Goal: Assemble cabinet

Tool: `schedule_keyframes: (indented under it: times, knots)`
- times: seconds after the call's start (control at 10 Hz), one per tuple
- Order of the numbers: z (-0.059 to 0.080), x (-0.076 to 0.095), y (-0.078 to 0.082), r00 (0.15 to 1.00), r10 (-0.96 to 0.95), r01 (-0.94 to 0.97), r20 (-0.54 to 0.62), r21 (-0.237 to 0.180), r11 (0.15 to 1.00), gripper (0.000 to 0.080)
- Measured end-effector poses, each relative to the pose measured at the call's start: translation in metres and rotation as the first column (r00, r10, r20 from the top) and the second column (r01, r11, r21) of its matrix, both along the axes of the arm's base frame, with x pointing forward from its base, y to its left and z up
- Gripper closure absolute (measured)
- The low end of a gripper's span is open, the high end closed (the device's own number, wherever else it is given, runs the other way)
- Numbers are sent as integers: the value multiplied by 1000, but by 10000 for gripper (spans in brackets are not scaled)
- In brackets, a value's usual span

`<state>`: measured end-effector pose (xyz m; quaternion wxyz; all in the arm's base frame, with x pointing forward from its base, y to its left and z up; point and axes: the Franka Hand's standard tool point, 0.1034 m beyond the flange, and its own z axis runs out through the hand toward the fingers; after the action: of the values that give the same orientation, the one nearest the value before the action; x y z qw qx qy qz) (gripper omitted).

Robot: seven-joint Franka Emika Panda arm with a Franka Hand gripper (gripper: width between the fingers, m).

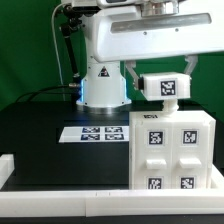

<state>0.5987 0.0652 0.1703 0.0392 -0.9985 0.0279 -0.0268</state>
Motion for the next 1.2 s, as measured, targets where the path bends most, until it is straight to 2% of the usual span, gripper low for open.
schedule_keyframes:
  times: [0.1, 0.7, 1.0, 1.2]
  knots:
    - [-4, 4, 5, 1000, -5, 5, -1, 0, 1000, 248]
    - [-7, 15, 11, 1000, 13, -13, -4, -3, 1000, 248]
    - [-20, 14, 8, 1000, 26, -26, -1, -8, 1000, 253]
    - [-22, 14, 7, 999, 33, -33, 17, -11, 999, 253]
